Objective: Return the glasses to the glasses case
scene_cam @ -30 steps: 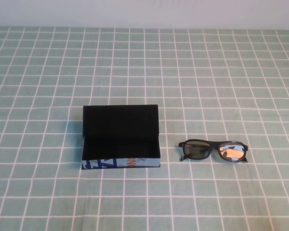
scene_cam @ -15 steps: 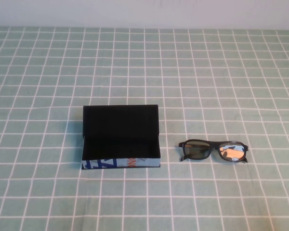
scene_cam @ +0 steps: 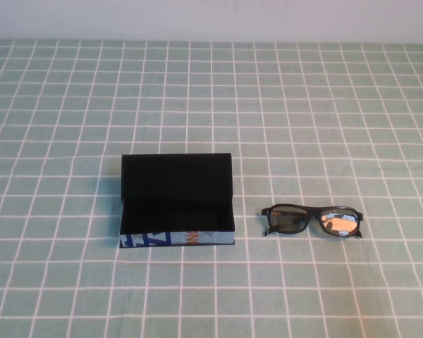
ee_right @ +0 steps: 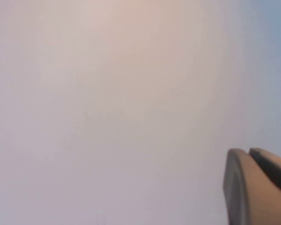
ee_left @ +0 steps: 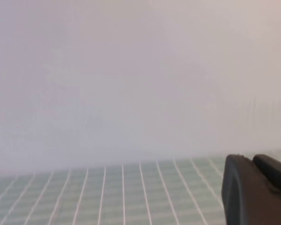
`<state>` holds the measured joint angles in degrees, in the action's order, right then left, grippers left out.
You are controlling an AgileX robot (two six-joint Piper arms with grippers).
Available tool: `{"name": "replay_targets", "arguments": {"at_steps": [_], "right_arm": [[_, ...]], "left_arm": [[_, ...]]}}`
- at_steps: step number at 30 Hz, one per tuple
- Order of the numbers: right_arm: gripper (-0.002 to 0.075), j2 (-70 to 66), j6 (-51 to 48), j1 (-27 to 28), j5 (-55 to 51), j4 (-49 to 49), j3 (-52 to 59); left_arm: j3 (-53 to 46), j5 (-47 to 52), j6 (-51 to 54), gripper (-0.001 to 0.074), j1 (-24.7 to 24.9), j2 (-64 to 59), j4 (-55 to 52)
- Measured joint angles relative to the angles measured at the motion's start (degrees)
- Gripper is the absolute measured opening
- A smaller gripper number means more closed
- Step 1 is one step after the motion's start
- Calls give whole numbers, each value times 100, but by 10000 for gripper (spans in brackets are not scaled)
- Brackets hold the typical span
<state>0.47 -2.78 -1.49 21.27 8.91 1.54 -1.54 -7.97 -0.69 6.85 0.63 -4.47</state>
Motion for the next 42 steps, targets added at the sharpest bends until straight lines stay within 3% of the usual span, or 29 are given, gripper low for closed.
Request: {"name": "replay_targets", "arguments": {"at_steps": [3, 8, 14, 19, 22, 25, 30, 36, 42], "right_arm": [[-13, 0, 0, 0, 1235, 21, 0], [-13, 28, 0, 0, 2281, 35, 0], [-13, 32, 168, 0, 3092, 35, 0], [-13, 32, 1073, 0, 2968, -104, -549], [-13, 32, 1513, 0, 2254, -581, -1329], [-13, 32, 2173, 0, 1162, -1179, -2372], [-13, -272, 3027, 0, -498, -1509, -4002], [-13, -1492, 3097, 0, -2530, -1799, -5362], [-13, -2794, 2550, 0, -4615, -1906, -5687]], "left_arm": [[0, -145, 0, 1, 0, 0, 0], [0, -266, -20, 1, 0, 0, 0], [0, -1699, -1155, 1, 0, 0, 95], [38, -3495, -1947, 1, 0, 8, 108], [444, -3603, -2065, 1, 0, 21, 108], [1249, -3098, -2088, 1, 0, 21, 48], [2723, -1290, -2088, 1, 0, -6, -281], [3916, 1045, -2088, 1, 0, -776, -471], [4073, 2847, -2088, 1, 0, -1618, -517]]}}
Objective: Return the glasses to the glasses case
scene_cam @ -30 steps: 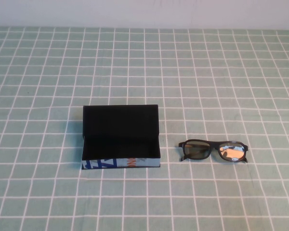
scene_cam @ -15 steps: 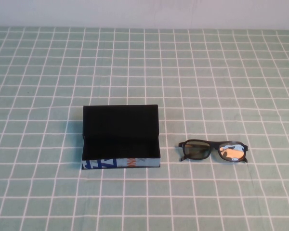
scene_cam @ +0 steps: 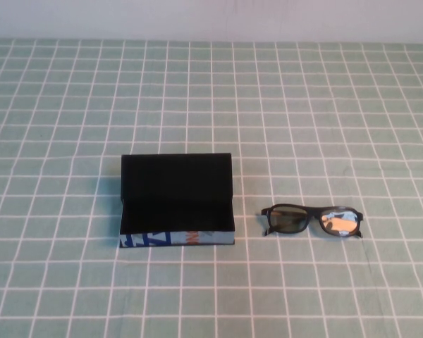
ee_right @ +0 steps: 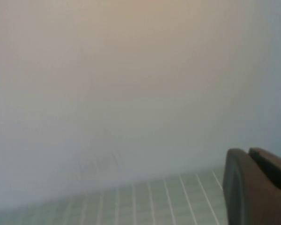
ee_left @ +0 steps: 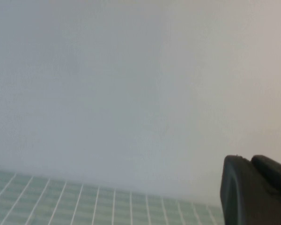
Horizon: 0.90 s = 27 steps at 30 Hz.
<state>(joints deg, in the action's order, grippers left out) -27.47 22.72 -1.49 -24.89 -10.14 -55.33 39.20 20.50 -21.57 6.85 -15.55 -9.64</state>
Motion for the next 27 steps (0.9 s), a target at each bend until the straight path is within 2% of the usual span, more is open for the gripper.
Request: {"name": "replay_targets", "arguments": {"at_steps": [3, 7, 11, 18, 21, 27], "right_arm": [[-13, -556, -511, 0, -591, 25, 92], [-13, -1008, -679, -104, -711, 474, 352], [-13, -1491, -1052, -479, -1039, 773, 528], [-13, -3101, -2795, -1345, -2215, 844, -12], [-13, -3903, -3502, -1685, -2867, 844, -685], [-13, -5050, -5485, -2245, -3545, 844, -1723]], "left_arm": [[0, 515, 0, 1, 0, -136, -60], [0, 761, 0, 1, 0, -183, -91], [0, 1139, 0, 1, 0, -234, -100], [0, 1563, 111, 1, 0, -850, -5], [0, 1670, 555, 1, 0, -1317, 411], [0, 1853, 2194, 1, 0, -2167, 2051]]}}
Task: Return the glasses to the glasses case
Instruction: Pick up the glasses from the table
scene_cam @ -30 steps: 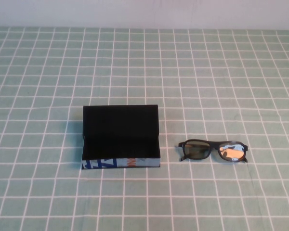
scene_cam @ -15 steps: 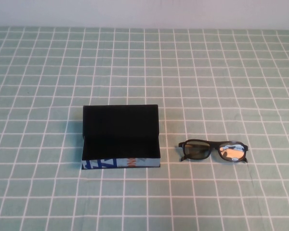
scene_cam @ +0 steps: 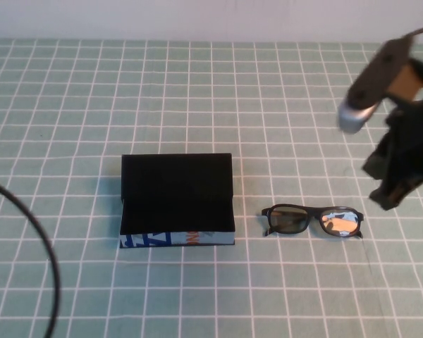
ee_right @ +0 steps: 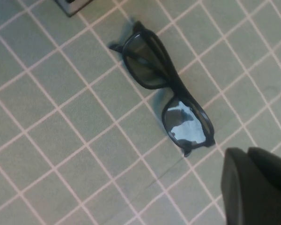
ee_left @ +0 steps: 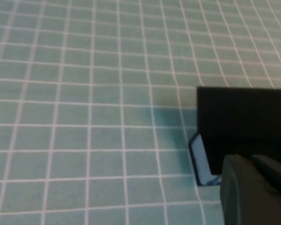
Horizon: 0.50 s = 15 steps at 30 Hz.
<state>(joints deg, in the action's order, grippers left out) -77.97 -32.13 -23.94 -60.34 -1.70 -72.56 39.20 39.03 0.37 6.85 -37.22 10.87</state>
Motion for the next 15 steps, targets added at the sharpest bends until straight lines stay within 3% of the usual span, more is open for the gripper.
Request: {"name": "replay_targets", "arguments": {"at_steps": [4, 9, 15], "right_arm": [[-13, -554, -723, -135, 97, 29, -137], [8, -1160, -928, -146, 230, 28, -137], [160, -1660, -1259, -146, 404, 170, -137]], "left_arm": [[0, 162, 1109, 1, 0, -542, 1030], [0, 114, 1620, 1, 0, -1093, 1351], [0, -81, 1711, 1, 0, -1669, 1393]]}}
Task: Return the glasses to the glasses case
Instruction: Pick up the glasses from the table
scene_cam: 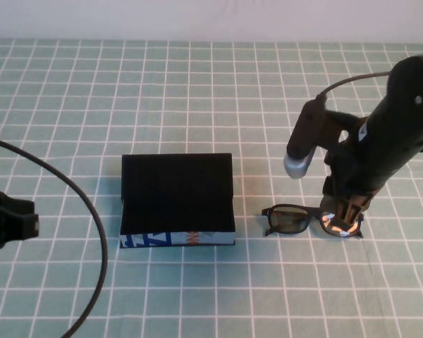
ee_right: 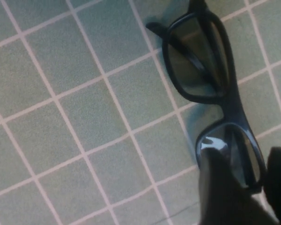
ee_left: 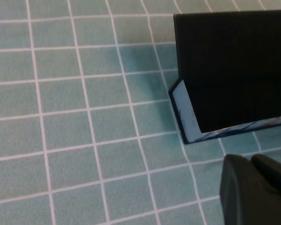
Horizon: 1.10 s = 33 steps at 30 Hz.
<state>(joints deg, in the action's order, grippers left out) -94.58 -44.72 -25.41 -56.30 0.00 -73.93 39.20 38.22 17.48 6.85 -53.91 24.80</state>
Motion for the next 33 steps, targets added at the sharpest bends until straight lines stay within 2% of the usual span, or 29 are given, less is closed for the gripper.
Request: {"name": "replay_targets", "arguments": {"at_steps": [3, 6, 15, 23, 33], "right_arm": [[248, -184, -372, 0, 68, 31, -9], [282, -363, -799, 0, 137, 42, -9], [311, -712, -1451, 0, 804, -40, -31], [391, -712, -1521, 0, 1000, 0, -31], [402, -1137, -1521, 0, 1086, -43, -31]], "left_arm": [[0, 46, 177, 1, 0, -187, 13], [0, 171, 360, 1, 0, -281, 25], [0, 411, 519, 1, 0, -281, 70], [0, 439, 564, 1, 0, -281, 70], [0, 439, 667, 1, 0, -281, 93]]}}
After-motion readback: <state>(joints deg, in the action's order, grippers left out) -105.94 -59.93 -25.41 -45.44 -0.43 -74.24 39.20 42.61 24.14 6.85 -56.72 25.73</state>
